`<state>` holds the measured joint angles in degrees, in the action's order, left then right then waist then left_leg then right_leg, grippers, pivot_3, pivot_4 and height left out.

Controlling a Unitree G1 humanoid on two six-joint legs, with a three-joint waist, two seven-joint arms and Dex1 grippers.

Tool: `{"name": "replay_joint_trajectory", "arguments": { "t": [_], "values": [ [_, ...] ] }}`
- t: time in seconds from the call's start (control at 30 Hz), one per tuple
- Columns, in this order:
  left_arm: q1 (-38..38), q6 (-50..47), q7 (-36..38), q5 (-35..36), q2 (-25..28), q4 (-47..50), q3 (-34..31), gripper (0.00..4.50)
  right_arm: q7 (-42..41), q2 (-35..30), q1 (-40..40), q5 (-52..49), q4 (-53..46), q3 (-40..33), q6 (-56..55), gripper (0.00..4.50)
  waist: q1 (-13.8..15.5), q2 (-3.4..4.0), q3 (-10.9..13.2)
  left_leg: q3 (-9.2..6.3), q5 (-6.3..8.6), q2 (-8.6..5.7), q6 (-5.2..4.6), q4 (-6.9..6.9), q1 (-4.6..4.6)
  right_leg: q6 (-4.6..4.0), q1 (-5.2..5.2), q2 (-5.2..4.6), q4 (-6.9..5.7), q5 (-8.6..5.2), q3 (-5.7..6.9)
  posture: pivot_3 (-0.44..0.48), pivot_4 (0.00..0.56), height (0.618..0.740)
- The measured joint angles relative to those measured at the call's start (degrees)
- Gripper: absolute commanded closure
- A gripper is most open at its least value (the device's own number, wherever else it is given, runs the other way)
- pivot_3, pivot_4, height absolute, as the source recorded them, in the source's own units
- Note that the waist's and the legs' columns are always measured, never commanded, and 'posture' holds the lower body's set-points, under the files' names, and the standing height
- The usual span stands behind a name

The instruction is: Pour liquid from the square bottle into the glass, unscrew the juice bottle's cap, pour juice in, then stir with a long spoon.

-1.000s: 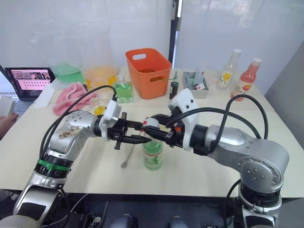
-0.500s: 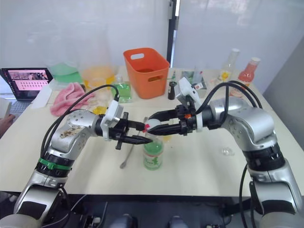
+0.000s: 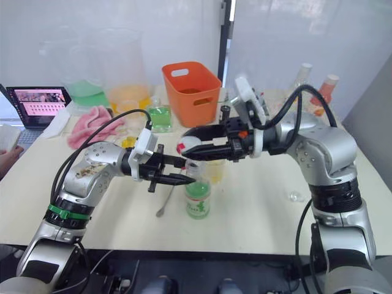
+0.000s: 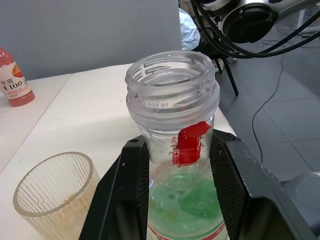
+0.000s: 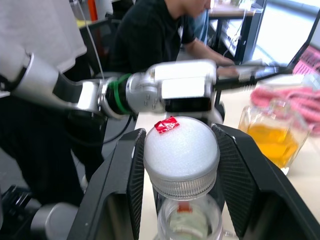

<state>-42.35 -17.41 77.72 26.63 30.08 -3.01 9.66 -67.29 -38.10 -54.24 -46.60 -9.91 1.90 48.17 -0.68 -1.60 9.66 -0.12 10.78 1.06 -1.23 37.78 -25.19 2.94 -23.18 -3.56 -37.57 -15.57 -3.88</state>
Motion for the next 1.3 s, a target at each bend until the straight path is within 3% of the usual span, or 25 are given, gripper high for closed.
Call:
{"name": "replay_joint_trajectory", "arguments": {
  "t": [0.17, 0.23, 0.4, 0.53, 0.7, 0.87, 1.23, 1.3],
  "values": [
    [0.1, 0.0, -0.05, 0.01, -0.04, 0.14, 0.01, 2.99, 3.54, 0.17, 0.27, -2.14, -1.63, -2.84, 2.4, 2.84, -0.01, 0.0, 0.0, 0.03, 0.0, 0.0, 0.0, 0.0, 0.0, 0.0, -0.03, 0.0, -0.03, 0.0, 0.0, 0.0, 0.15, 0.739],
    [0.38, 0.02, -0.24, 0.03, -0.22, 0.5, 0.08, 2.99, 7.52, -1.86, 3.95, -1.85, -3.34, -5.97, 2.91, 2.84, 0.3, -0.02, -0.01, 0.02, 0.0, -0.04, 0.0, 0.01, 0.0, 0.0, 0.06, -0.02, -0.03, 0.0, 0.01, 0.0, 0.15, 0.739],
    [0.74, 0.01, -0.66, 0.18, -0.12, 0.94, -0.23, 2.99, 22.24, -3.92, 26.32, 4.28, -7.18, -15.98, 3.17, 2.84, 1.15, -0.07, -0.05, 0.11, 0.0, -0.14, 0.0, -0.01, -0.04, 0.01, 0.03, -0.08, -0.03, 0.0, -0.07, 0.0, 0.15, 0.739],
    [0.89, -0.04, -0.64, 0.12, 0.06, 0.91, -0.34, 2.99, 34.93, 1.36, 42.67, 11.21, -12.14, -20.22, 1.59, 2.84, 0.53, 0.0, -0.08, 0.14, 0.0, -0.1, 0.0, -0.02, -0.03, 0.01, -0.02, 0.03, -0.08, -0.01, -0.15, 0.0, 0.15, 0.739],
    [0.84, -0.02, -0.63, -0.04, 0.23, 0.62, -0.41, 2.99, 44.0, 9.75, 52.37, 18.24, -15.53, -19.62, -5.24, 2.84, -0.3, 0.03, -0.1, 0.15, -0.01, -0.05, 0.0, -0.01, 0.02, 0.03, 0.03, 0.12, 0.0, -0.03, -0.16, 0.0, 0.15, 0.739],
    [0.52, 0.01, -0.47, 0.0, 0.2, -0.05, -0.4, 2.99, 48.57, 17.05, 56.95, 23.34, -13.79, -17.25, -13.75, 2.84, -0.15, 0.05, -0.11, 0.2, -0.01, -0.08, 0.01, 0.01, 0.03, 0.04, 0.05, 0.09, 0.03, -0.04, -0.19, 0.0, 0.15, 0.739],
    [0.31, 0.08, 0.02, -0.06, 0.21, -0.5, -0.37, 2.99, 47.79, 17.71, 57.21, 27.79, -5.38, -14.8, -22.12, 2.84, -0.18, 0.07, -0.12, 0.19, -0.01, -0.05, 0.01, 0.0, 0.05, 0.03, 0.08, 0.12, 0.03, -0.04, -0.18, 0.0, 0.15, 0.739],
    [0.31, 0.11, 0.04, -0.08, 0.22, -0.52, -0.38, 2.99, 47.31, 17.75, 57.0, 27.36, -4.96, -14.91, -22.29, 1.88, -0.18, 0.07, -0.12, 0.18, -0.01, -0.05, 0.01, 0.0, 0.06, 0.03, 0.09, 0.13, 0.02, -0.04, -0.18, 0.0, 0.15, 0.739]
  ]
}}
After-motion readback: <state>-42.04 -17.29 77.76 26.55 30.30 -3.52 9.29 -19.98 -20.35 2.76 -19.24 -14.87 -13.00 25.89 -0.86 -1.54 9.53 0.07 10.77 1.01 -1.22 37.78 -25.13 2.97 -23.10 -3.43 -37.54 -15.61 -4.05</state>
